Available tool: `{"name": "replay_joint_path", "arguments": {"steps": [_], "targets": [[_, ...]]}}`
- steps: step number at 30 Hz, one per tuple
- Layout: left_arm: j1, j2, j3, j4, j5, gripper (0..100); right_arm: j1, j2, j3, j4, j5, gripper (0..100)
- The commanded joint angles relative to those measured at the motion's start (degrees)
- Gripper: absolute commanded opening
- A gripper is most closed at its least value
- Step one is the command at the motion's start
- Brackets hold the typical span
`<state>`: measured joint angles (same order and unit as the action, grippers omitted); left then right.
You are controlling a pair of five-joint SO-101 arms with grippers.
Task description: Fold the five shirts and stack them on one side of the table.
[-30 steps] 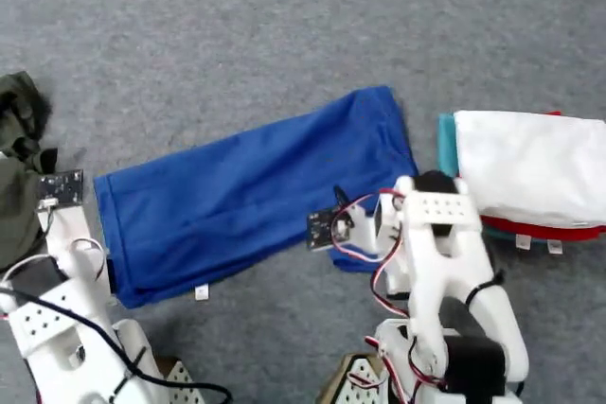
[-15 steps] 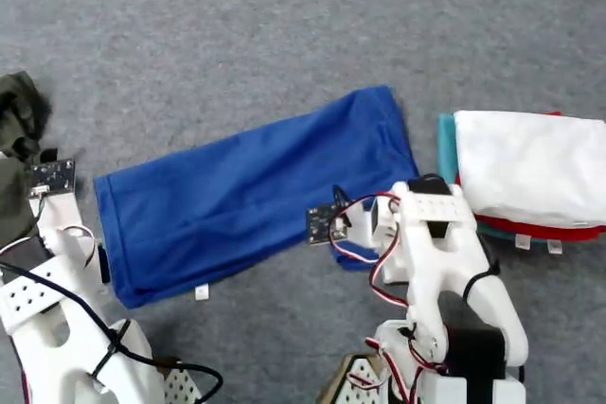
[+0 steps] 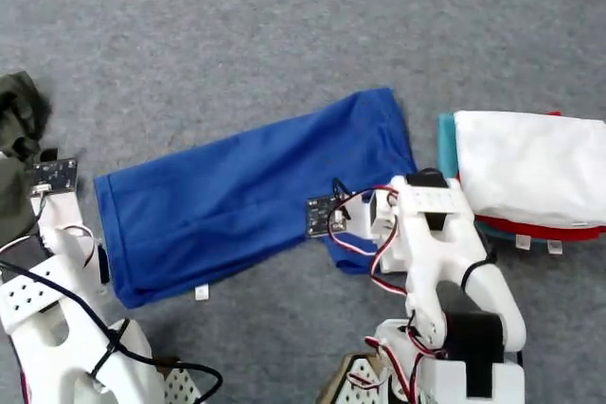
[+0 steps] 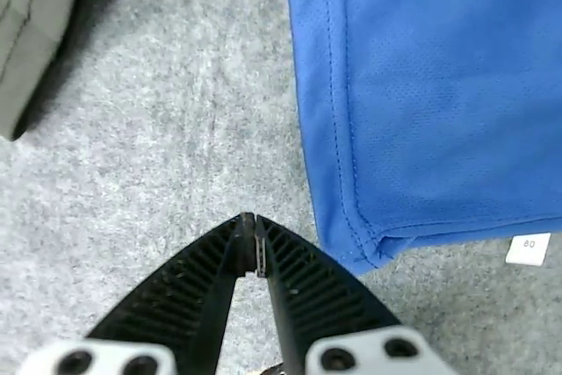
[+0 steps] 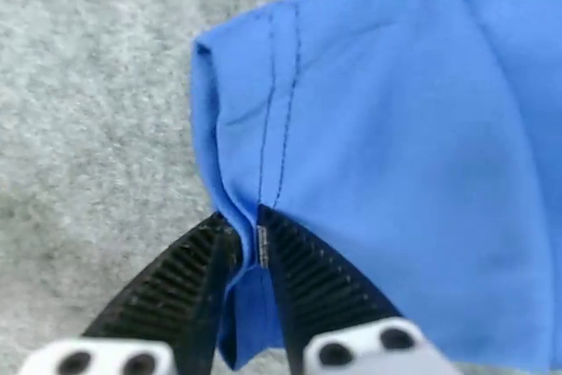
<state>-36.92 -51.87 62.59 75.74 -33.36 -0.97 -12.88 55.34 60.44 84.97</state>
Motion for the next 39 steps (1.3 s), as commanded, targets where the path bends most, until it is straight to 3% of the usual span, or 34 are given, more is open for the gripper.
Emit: {"name": "replay_joint_path", "arguments": {"steps": [1,6,13,23,32,34,39], "targets": [[-1.67,-0.31,-2.73,0.62,-1.32,2,-0.4,0.13,-3.12,2.2,0.7,0.5],[-3.78,-0.31,-2.81,0.62,-1.32,2,-0.57,0.13,-14.99,10.99,0.7,0.5],[-3.43,-0.31,-2.73,0.26,-1.32,2,-4.0,3.21,-31.34,15.38,0.44,0.5],[-3.34,-0.13,-2.73,0.18,-1.32,2,-6.02,26.95,-56.48,16.35,0.44,0.5],[-2.29,0.13,-2.73,0.18,-1.23,2,-8.4,47.87,-86.46,27.87,0.44,1.0],[-1.85,0.22,-2.73,0.18,-1.14,2,-8.22,52.53,-92.88,30.24,0.44,5.6],[-1.67,0.22,-2.2,0.18,-1.23,2,-7.08,61.14,-108.09,38.95,0.44,32.0]]}}
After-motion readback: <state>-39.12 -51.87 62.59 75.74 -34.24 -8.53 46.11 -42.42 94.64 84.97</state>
